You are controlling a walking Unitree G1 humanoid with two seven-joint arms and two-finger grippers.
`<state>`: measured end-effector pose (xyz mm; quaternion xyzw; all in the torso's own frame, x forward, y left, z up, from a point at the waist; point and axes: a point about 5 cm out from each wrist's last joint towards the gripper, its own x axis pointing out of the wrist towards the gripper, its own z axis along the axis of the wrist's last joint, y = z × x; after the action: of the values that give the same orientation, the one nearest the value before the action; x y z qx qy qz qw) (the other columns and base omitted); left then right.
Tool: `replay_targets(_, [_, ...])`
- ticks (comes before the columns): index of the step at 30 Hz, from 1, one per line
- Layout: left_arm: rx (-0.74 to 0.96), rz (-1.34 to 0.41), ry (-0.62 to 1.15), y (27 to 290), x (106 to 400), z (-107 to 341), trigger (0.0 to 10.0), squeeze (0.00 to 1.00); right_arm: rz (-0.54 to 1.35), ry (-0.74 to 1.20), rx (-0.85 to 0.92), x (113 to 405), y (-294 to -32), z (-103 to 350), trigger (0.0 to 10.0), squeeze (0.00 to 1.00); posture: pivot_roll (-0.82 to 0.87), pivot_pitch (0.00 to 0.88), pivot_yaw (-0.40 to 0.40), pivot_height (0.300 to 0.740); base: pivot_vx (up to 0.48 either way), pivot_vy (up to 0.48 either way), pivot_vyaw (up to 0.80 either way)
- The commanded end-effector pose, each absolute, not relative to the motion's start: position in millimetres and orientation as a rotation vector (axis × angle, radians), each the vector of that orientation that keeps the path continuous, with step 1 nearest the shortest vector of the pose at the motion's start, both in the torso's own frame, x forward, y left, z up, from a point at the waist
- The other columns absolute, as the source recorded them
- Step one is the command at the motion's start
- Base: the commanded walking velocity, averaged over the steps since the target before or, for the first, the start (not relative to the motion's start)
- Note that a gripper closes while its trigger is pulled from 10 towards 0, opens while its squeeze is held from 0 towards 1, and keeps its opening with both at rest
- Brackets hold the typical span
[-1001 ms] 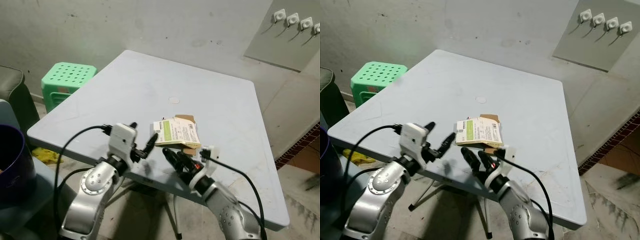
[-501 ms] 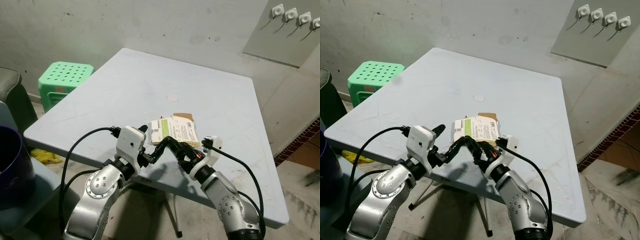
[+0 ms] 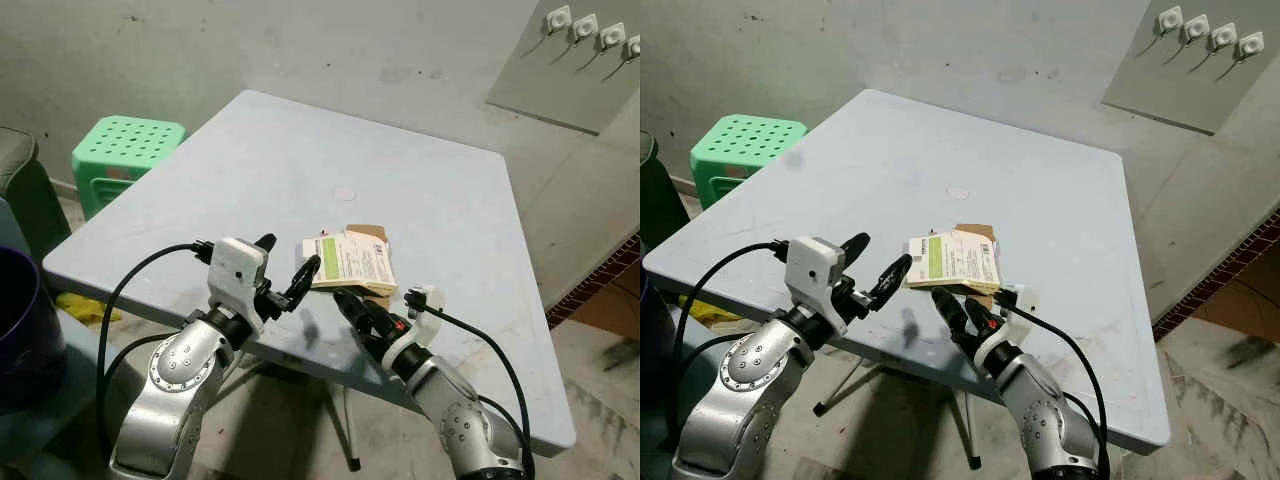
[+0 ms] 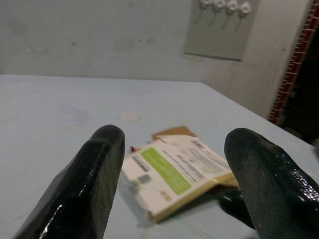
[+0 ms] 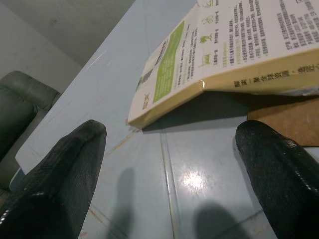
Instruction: Picking trash to rubbish bin
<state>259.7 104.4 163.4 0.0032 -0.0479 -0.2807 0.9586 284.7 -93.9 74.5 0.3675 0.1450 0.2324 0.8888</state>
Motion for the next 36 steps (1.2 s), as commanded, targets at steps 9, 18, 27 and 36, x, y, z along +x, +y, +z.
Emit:
replay_targets(9, [-0.007, -0.632, -0.072, 90.6, 247.2, 160.2, 10.0, 0.00, 0.536, 0.277, 0.851, 292.1, -75.8, 83.8, 10.0, 0.00, 0.05, 0.070, -0.167, 0.740, 0.000, 0.000, 0.00])
replay_targets(18, [-0.010, -0.621, -0.075, 91.9, 247.3, 161.7, 10.0, 0.00, 0.512, 0.285, 0.866, 300.6, -73.6, 83.7, 10.0, 0.00, 0.06, 0.068, -0.166, 0.740, 0.000, 0.000, 0.00])
replay_targets(27, [-0.010, -0.620, -0.076, 92.1, 246.5, 162.5, 10.0, 0.00, 0.442, 0.303, 0.874, 308.7, -71.9, 81.3, 10.0, 0.00, 0.06, 0.075, -0.167, 0.740, 0.000, 0.000, 0.00])
replay_targets(36, [-0.014, -0.610, -0.073, 93.0, 245.2, 162.2, 10.0, 0.00, 0.351, 0.260, 0.890, 318.1, -76.4, 79.6, 1.6, 0.00, 0.07, 0.075, -0.167, 0.740, 0.000, 0.000, 0.00])
